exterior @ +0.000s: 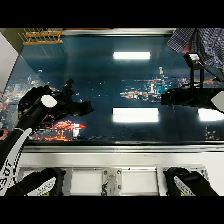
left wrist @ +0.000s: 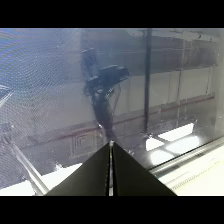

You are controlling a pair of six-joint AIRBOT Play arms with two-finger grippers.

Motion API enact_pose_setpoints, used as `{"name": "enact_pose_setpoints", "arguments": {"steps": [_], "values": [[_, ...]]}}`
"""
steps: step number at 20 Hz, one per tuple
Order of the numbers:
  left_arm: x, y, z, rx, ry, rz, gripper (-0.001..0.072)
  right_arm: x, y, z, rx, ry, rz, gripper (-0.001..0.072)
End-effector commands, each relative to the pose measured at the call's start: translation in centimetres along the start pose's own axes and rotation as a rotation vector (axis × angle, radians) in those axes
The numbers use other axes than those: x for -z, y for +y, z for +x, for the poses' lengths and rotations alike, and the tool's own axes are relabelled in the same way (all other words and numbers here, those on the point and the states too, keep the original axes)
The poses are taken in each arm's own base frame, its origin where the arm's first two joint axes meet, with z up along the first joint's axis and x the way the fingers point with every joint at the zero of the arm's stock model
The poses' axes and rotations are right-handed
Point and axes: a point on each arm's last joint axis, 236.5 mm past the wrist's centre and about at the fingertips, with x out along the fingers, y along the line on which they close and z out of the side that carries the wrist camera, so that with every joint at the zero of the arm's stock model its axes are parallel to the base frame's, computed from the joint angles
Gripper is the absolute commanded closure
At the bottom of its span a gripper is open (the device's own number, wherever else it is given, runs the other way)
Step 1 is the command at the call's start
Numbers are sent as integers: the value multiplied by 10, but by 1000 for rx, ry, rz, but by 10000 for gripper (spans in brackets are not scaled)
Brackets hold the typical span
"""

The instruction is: Fold the clothes and pants, and hang the long-sleeved shirts on hangers.

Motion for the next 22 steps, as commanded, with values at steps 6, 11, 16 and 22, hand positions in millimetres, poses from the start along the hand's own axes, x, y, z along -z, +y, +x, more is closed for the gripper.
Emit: {"name": "enact_pose_setpoints", "arguments": {"steps": [6, 11, 16, 22], "values": [[5, 11, 14, -15, 38, -27, 701, 1, 0, 2, -1, 6, 1, 701], [0, 15, 33, 23, 59, -150, 701, 1, 0, 2, -1, 6, 1, 701], [-84, 60, -61, -183, -147, 65, 318, 2, 0, 3, -1, 9, 2, 701], [-131, 191, -174, -663, -262, 114, -13, 2, 0, 3, -1, 9, 2, 701]]}}
